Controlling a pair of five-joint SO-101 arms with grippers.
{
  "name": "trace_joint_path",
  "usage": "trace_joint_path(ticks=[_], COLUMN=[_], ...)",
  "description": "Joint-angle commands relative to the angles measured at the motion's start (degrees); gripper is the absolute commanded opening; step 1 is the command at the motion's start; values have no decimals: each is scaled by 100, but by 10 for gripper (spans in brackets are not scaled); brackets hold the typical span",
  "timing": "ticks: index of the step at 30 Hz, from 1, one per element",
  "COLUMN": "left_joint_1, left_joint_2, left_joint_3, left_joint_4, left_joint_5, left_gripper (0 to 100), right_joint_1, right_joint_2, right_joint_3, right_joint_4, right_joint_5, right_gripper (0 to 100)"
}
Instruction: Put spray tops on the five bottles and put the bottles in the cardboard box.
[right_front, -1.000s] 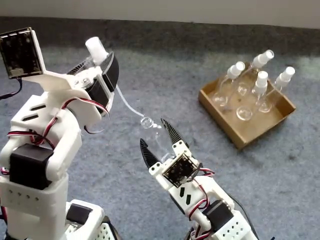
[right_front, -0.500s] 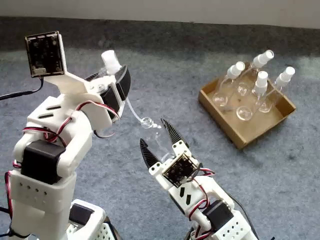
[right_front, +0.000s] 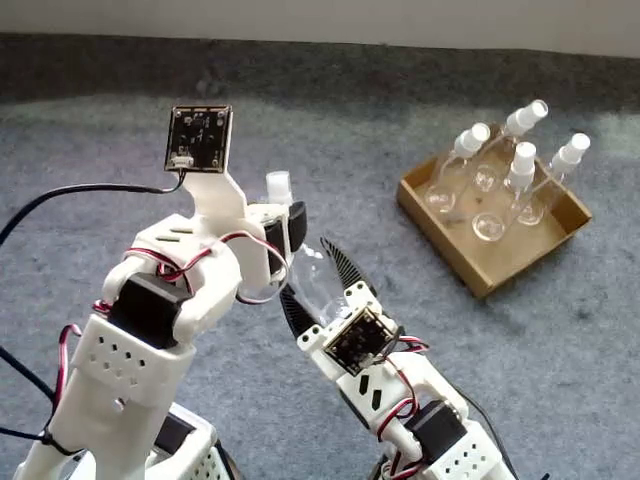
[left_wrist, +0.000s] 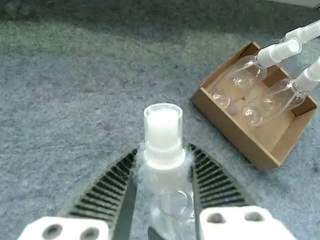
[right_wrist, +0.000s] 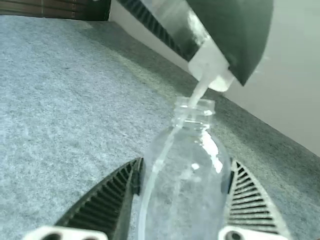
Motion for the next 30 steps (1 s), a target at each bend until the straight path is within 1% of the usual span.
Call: trace_joint_path(ticks=[1, 17, 18, 21, 24, 27, 30], left_joint_1=[101, 101, 101, 101, 101, 110, 110], left_joint_2=[-40, -40, -40, -40, -40, -40, -40], left_joint_3=[-40, -40, -40, -40, -40, 22, 374], left_joint_4=[18, -18, -18, -18, -26, -185, -615], left_joint_5=[0, 0, 0, 0, 9, 35, 35], left_gripper=[49, 46, 46, 46, 46, 45, 45], right_joint_1=[-40, -40, -40, -31, -31, -31, -40], right_joint_2=[-92, -92, -92, -92, -92, -92, -92], right_joint_3=[637, 637, 637, 585, 585, 585, 585], right_joint_4=[-189, -163, -163, -145, 92, 242, 277], right_joint_5=[44, 26, -18, -492, -598, -607, -607], right_gripper=[202, 202, 202, 202, 202, 202, 202])
